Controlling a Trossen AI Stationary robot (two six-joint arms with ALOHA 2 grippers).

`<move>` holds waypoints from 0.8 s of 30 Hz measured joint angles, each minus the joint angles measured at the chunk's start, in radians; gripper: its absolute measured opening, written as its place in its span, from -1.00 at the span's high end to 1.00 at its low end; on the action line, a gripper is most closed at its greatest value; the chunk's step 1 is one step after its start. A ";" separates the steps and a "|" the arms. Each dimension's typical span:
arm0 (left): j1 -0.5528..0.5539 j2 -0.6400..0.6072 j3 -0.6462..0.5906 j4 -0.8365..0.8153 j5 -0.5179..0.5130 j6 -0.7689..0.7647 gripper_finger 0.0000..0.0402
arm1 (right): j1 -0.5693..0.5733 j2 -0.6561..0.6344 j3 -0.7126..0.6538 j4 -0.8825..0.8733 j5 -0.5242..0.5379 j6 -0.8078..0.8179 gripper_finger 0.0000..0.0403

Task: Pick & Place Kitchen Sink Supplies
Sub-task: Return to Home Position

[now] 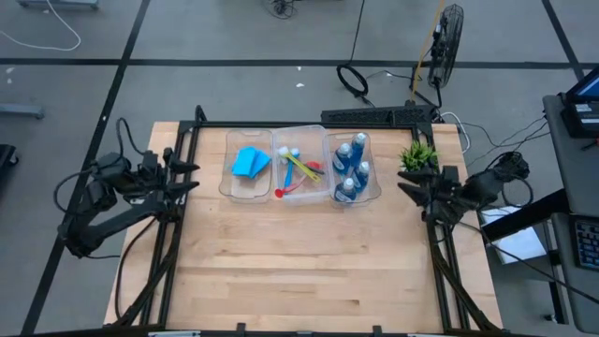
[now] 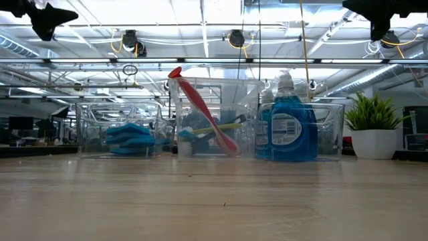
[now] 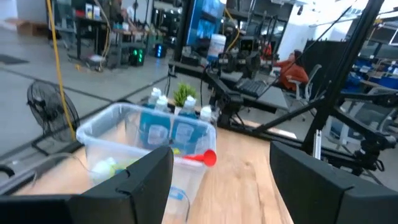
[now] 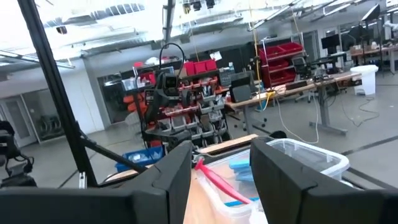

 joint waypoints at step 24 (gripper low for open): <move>-0.013 0.000 -0.361 0.451 0.109 -0.030 -0.34 | 0.000 0.066 -0.001 -0.131 0.001 0.021 0.24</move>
